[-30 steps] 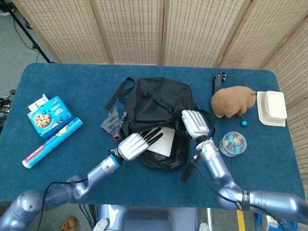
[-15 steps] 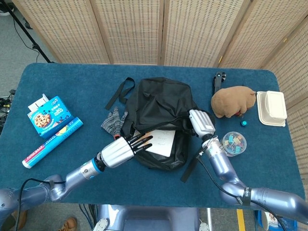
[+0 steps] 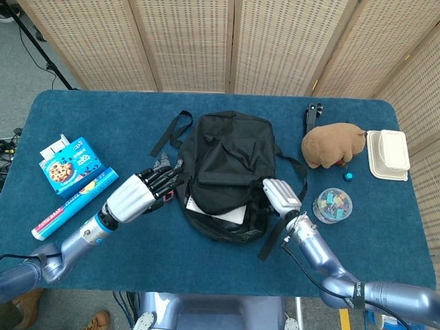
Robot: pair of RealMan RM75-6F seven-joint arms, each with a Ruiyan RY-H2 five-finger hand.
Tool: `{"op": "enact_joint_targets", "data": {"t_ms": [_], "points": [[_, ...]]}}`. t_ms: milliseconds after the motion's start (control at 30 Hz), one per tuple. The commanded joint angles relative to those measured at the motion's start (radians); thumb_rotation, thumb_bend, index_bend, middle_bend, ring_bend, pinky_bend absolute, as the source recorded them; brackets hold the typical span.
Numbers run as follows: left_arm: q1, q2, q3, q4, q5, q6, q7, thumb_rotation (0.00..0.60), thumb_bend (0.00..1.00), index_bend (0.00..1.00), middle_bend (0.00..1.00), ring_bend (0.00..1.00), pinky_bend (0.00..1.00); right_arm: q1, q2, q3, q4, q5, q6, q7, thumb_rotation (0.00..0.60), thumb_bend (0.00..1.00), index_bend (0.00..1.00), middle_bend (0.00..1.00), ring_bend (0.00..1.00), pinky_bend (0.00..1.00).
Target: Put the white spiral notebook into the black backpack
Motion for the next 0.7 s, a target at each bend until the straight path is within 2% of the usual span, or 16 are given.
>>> {"op": "enact_joint_targets", "data": {"t_ms": [33,233,333,433,533,600,700], "points": [[0.016,0.012,-0.015,0.009,-0.026,-0.002,-0.015,0.600,0.00,0.25,0.20,0.24,0.53,-0.010,0.048,-0.029,-0.014,-0.106,-0.137,0.116,0.600,0.00,0.00,0.00,0.00,0.00],[0.068,0.050,-0.046,-0.003,-0.112,-0.022,-0.067,0.600,0.00,0.19,0.14,0.18,0.49,-0.066,0.083,-0.063,-0.019,-0.320,-0.097,0.195,0.600,0.00,0.00,0.00,0.00,0.00],[0.098,0.075,-0.055,-0.024,-0.145,-0.026,-0.075,0.600,0.00,0.10,0.06,0.11,0.38,-0.106,0.108,-0.096,0.007,-0.423,-0.028,0.192,0.600,0.00,0.00,0.00,0.00,0.00],[0.155,0.131,-0.063,-0.102,-0.217,-0.041,-0.081,0.600,0.00,0.02,0.00,0.03,0.27,-0.185,0.149,-0.154,0.097,-0.549,0.122,0.120,0.600,0.00,0.00,0.00,0.00,0.00],[0.208,0.209,-0.052,-0.225,-0.277,-0.076,-0.054,0.600,0.00,0.00,0.00,0.00,0.17,-0.271,0.161,-0.199,0.208,-0.630,0.273,0.103,0.600,0.00,0.00,0.00,0.00,0.00],[0.239,0.250,-0.045,-0.299,-0.314,-0.096,-0.026,0.600,0.00,0.00,0.00,0.00,0.10,-0.313,0.157,-0.214,0.277,-0.653,0.342,0.101,0.600,0.00,0.00,0.00,0.00,0.00],[0.286,0.290,-0.036,-0.377,-0.364,-0.109,-0.010,0.600,0.00,0.00,0.00,0.00,0.01,-0.376,0.146,-0.216,0.356,-0.632,0.422,0.042,0.600,0.00,0.00,0.00,0.00,0.00]]}}
